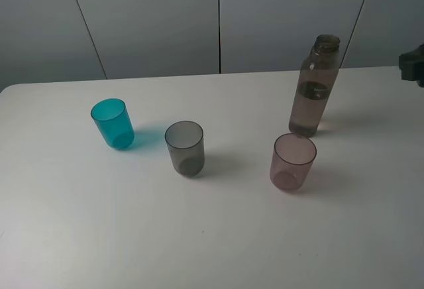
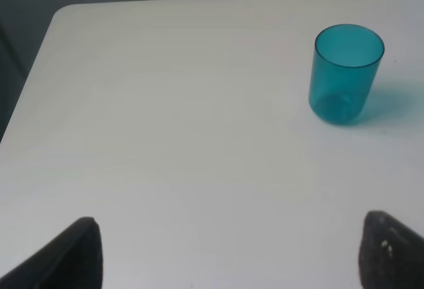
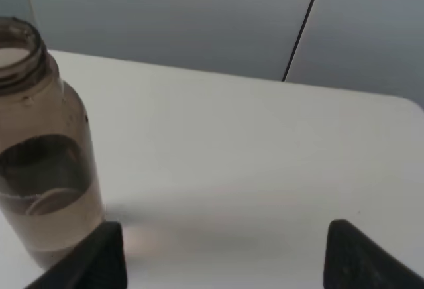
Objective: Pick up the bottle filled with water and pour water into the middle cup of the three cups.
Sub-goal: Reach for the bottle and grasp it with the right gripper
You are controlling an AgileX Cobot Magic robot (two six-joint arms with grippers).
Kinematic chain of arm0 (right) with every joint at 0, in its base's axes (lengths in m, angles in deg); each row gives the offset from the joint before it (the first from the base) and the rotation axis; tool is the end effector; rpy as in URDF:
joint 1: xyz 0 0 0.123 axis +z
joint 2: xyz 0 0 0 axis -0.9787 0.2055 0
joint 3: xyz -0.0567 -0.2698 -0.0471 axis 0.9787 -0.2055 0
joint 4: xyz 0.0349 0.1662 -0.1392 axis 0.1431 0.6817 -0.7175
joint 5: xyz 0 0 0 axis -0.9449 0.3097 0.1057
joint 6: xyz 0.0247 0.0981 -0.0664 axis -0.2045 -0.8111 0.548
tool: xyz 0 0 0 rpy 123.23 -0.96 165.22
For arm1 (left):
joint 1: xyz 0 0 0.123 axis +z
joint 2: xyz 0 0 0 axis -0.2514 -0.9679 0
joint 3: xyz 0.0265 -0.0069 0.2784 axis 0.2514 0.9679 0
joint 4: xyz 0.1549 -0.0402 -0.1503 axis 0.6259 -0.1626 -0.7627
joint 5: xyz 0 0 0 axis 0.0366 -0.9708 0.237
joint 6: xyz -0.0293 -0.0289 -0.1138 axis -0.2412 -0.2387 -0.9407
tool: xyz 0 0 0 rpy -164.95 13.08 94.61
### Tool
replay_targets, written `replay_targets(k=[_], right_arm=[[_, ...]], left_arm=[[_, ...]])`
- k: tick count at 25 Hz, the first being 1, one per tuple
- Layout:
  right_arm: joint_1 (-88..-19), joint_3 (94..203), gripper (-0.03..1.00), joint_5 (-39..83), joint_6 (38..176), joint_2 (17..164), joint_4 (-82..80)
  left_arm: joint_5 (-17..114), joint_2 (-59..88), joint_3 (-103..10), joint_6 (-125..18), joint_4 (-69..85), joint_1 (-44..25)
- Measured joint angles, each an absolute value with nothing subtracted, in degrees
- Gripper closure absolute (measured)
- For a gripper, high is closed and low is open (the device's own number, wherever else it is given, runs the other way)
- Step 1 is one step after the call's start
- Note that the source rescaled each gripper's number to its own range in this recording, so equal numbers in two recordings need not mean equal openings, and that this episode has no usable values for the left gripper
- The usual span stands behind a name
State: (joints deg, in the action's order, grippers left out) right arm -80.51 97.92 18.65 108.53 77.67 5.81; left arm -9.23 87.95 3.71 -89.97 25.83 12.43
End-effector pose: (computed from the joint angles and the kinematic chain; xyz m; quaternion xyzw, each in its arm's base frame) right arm 0.2059 -0.0053 0.2475 -0.0657 0.8692 -0.0423 0.4882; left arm -0.0042 0.0082 0.2488 -0.0044 0.8540 0.0170 0.5199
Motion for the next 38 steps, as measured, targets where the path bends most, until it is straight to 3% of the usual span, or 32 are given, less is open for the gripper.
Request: replay_targets(k=[12,18,30,35,38], right_arm=[[-72.56,97.49,0.97,18.6,120.59,87.96,15.33],[-71.91,92.19,0.97,9.58,122.58,89.66,15.82],[-71.91,82.98,0.96,-12.26,91.02,89.93,-11.56],[-71.91,81.11,0.84,-19.84,86.86,94.57,-15.56],[-71.91,81.11,0.82,-24.24,83.89,98.53,-18.85]], left_arm=[[-9.23,87.95,3.71,-90.09,25.83,12.43],[-9.23,87.95,3.71,-90.09,25.83,12.43],[-9.23,87.95,3.71,-90.09,25.83,12.43],[-9.23,87.95,3.71,-90.09,25.83,12.43],[-9.23,87.95,3.71,-90.09,25.83,12.43]])
